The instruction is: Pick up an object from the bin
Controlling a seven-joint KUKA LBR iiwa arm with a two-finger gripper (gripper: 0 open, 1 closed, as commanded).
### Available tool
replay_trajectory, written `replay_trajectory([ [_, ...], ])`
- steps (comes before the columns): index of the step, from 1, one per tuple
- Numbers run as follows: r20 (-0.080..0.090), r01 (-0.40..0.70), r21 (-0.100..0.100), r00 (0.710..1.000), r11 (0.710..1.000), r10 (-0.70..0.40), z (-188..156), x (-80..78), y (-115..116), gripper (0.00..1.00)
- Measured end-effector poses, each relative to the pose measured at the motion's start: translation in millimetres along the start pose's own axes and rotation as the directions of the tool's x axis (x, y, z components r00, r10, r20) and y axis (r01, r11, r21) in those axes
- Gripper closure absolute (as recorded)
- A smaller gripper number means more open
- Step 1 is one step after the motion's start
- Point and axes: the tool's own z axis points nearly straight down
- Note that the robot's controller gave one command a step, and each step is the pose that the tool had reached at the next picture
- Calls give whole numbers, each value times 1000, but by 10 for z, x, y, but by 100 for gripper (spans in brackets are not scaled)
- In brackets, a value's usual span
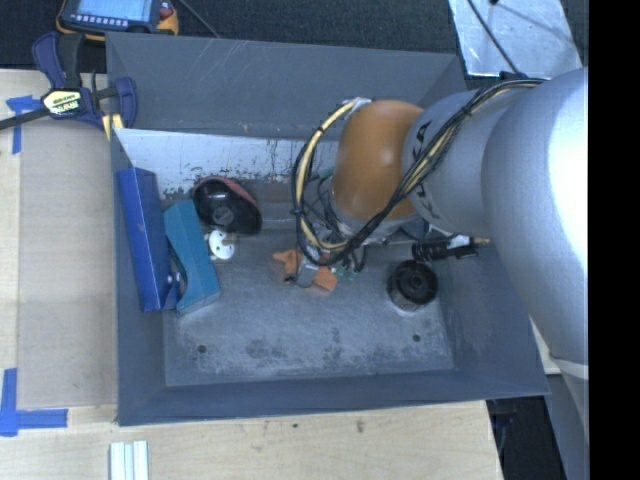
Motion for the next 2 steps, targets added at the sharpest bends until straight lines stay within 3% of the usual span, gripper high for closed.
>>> replay_trajectory([
  [2, -2, -7, 2, 1000, 1000, 7, -1, 181, 65, 100],
])
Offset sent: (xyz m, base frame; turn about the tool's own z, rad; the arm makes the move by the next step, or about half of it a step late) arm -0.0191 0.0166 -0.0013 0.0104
